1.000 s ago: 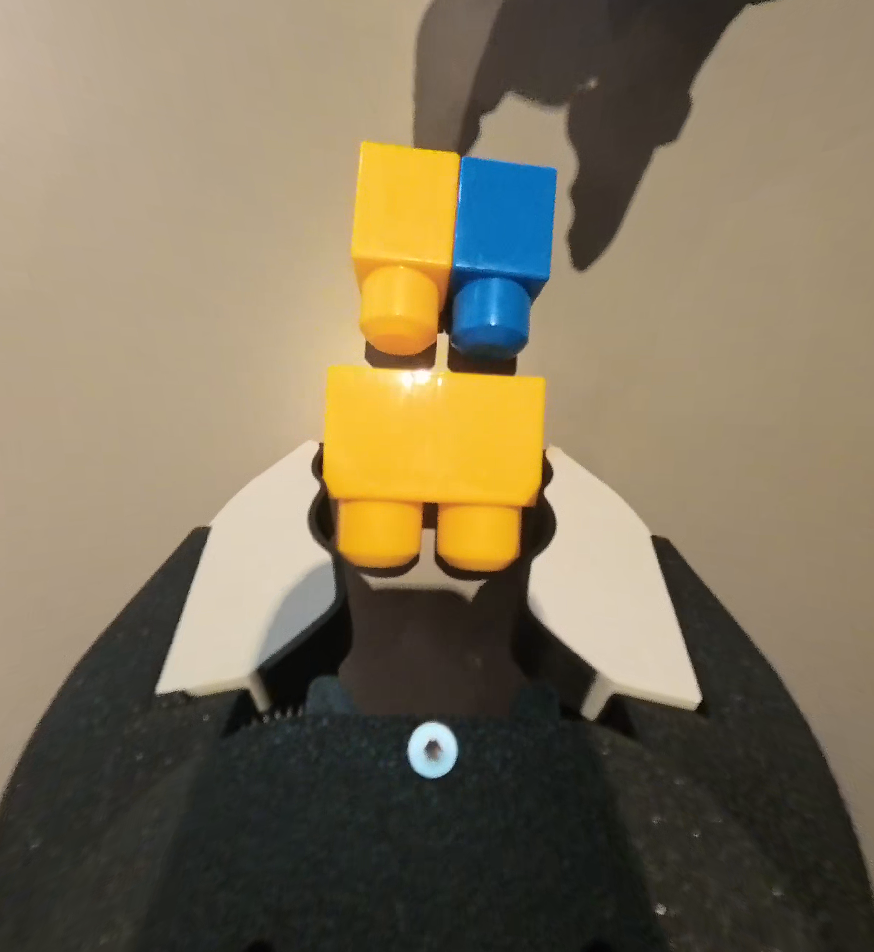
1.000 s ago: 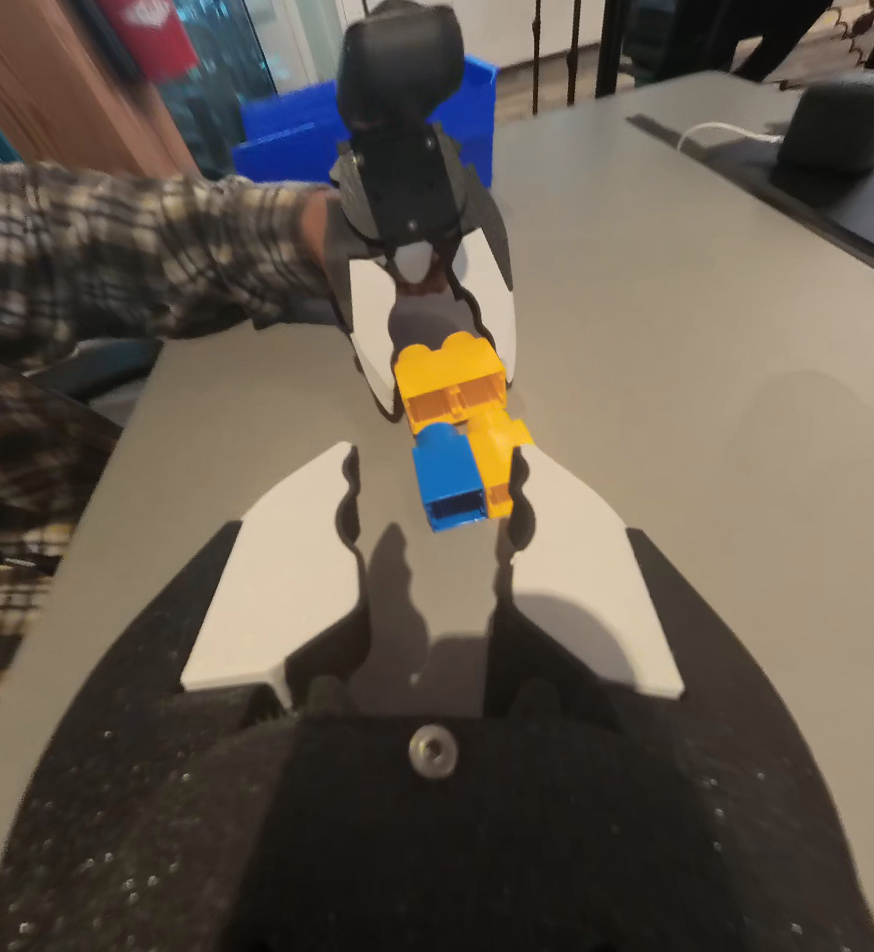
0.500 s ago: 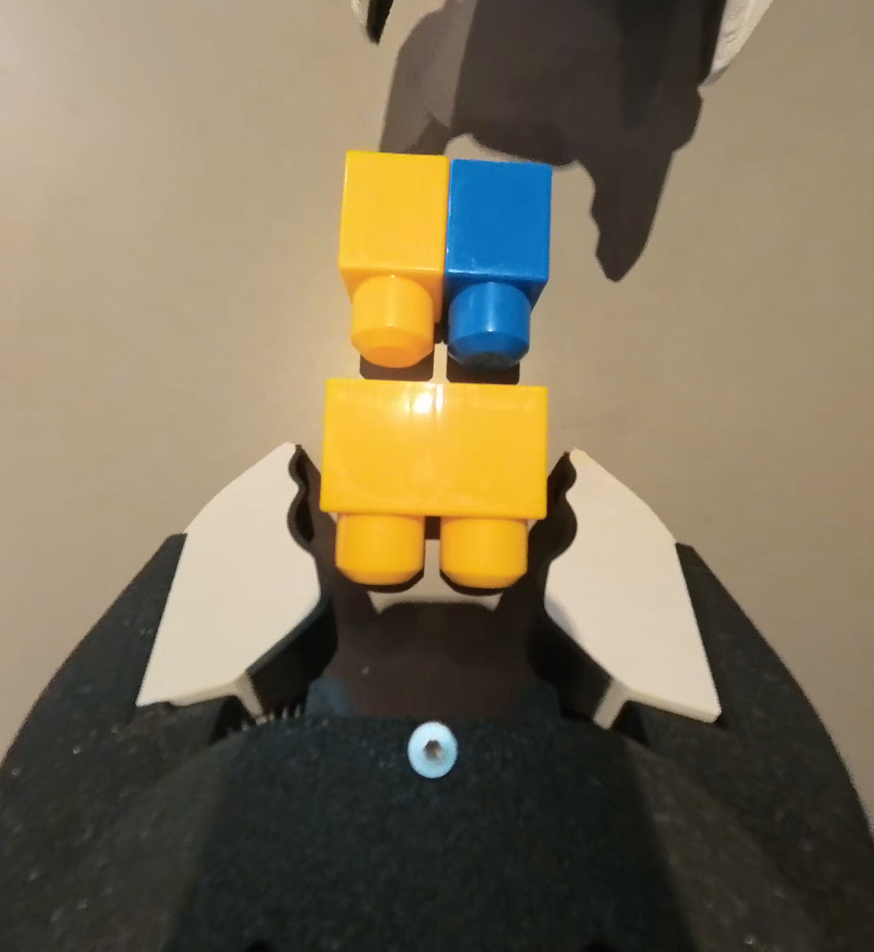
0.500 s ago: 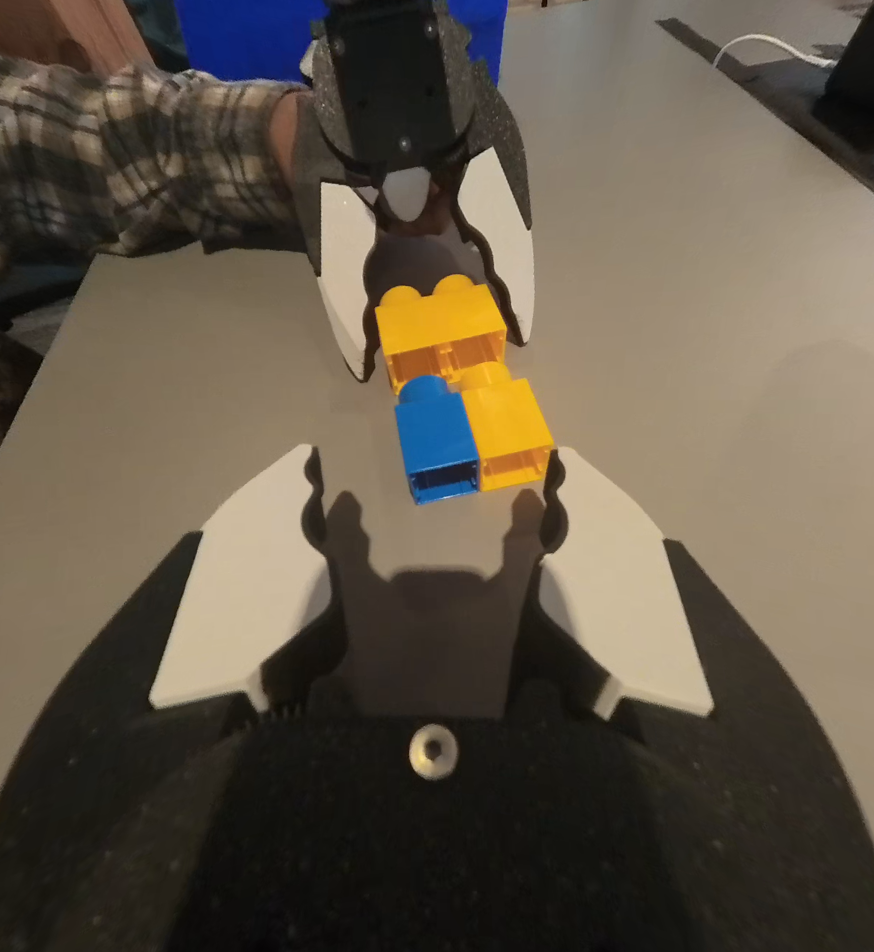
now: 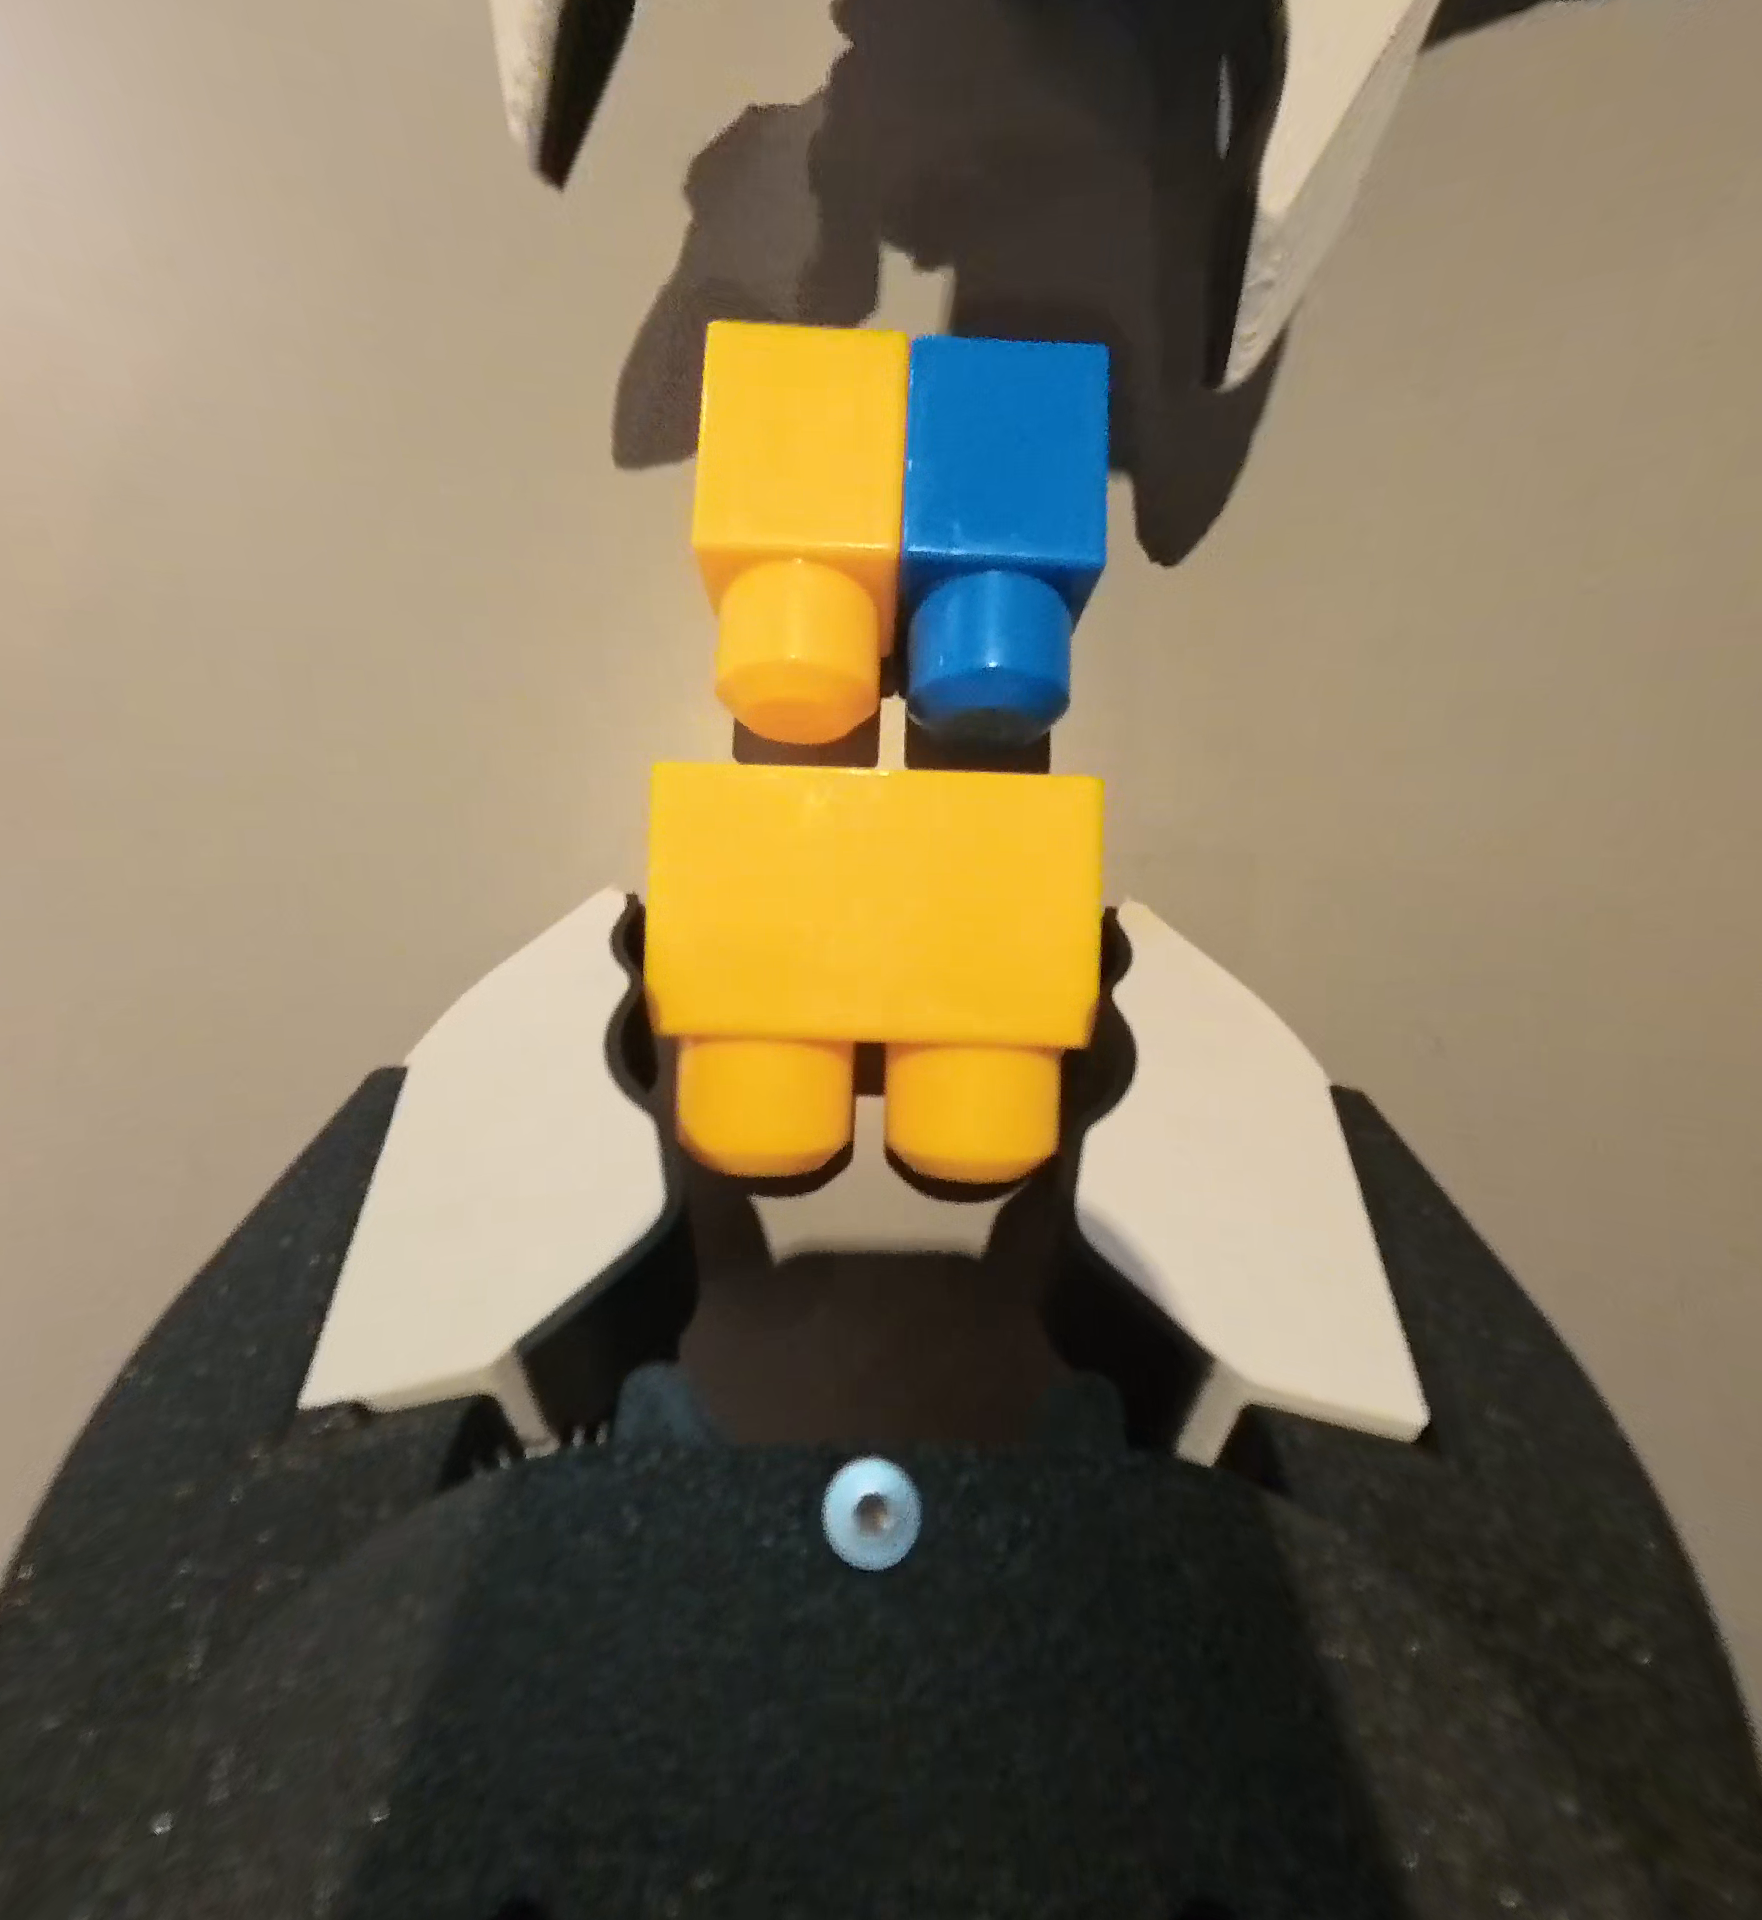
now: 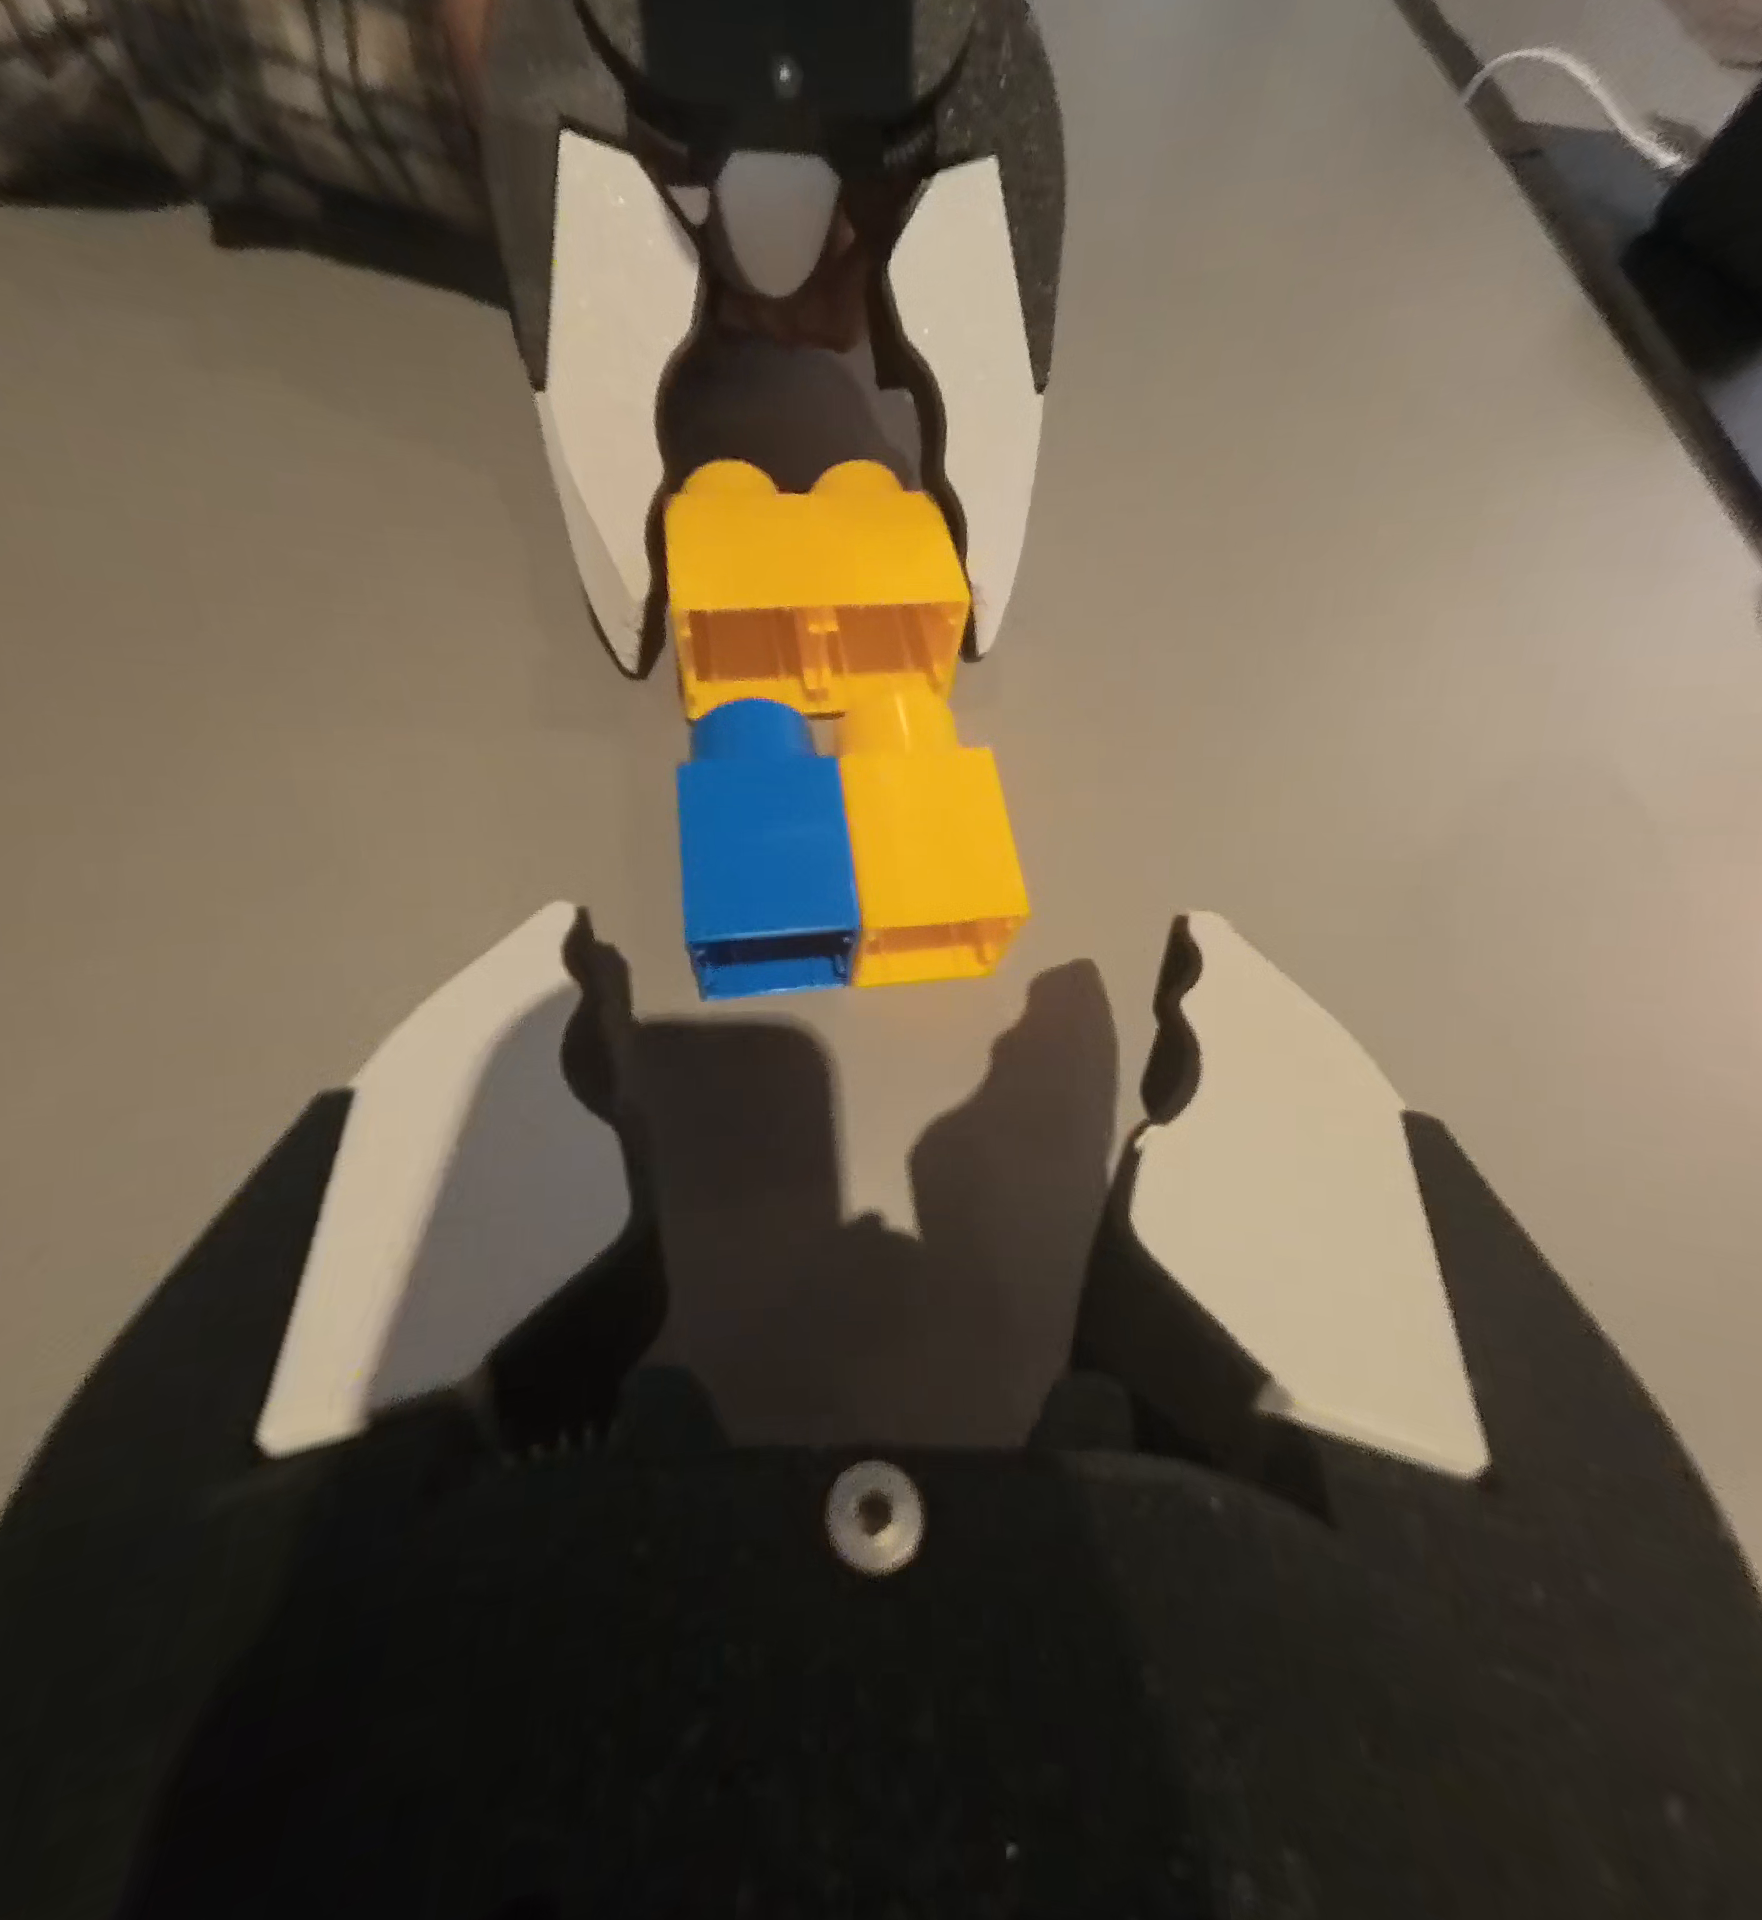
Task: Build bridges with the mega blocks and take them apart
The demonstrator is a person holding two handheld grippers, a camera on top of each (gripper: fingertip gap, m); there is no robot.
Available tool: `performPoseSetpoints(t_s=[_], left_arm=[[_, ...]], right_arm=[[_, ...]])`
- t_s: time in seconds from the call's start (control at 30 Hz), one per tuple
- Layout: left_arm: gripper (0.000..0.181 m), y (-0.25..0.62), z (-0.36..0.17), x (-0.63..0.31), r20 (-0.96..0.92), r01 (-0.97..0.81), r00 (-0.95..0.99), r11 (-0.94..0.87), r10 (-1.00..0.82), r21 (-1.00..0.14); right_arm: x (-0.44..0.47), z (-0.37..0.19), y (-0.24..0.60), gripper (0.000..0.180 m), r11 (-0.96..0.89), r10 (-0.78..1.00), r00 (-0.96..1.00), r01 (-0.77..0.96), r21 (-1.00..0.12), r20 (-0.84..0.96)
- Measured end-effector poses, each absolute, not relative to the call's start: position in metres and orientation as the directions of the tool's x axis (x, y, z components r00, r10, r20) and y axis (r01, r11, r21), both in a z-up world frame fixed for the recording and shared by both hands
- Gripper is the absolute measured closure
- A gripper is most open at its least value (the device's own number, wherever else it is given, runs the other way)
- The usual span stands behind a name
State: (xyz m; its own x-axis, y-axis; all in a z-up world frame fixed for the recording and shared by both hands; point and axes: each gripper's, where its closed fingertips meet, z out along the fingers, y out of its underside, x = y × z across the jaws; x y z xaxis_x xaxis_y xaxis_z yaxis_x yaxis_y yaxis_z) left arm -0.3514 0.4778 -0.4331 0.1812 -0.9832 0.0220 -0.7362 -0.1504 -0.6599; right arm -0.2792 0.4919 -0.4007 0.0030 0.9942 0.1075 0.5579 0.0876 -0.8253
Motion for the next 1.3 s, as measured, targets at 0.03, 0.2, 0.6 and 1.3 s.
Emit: performPoseSetpoints(t_s=[0.03,0.2,0.6,1.3], left_arm=[[0.099,0.478,-0.433,-0.351,0.022,-0.736,0.182,-0.151,-0.983,-0.66],[0.099,0.478,-0.433,-0.351,0.022,-0.74,0.181,-0.151,-0.983,-0.655],[0.099,0.477,-0.432,-0.344,-0.005,-0.79,0.181,-0.142,-0.984,-0.597],[0.1,0.476,-0.432,-0.344,0.018,-0.766,0.184,-0.155,-0.983,-0.624]], right_arm=[[-0.281,-0.403,0.491,0.078,0.086,0.995,-0.016,0.566,-0.82,0.094],[-0.287,-0.416,0.493,0.077,0.083,0.996,-0.035,0.635,-0.768,0.078],[-0.292,-0.434,0.49,0.095,0.066,0.997,-0.066,0.718,-0.693,0.026],[-0.296,-0.424,0.488,0.104,0.067,0.997,-0.067,0.68,-0.73,0.029]])
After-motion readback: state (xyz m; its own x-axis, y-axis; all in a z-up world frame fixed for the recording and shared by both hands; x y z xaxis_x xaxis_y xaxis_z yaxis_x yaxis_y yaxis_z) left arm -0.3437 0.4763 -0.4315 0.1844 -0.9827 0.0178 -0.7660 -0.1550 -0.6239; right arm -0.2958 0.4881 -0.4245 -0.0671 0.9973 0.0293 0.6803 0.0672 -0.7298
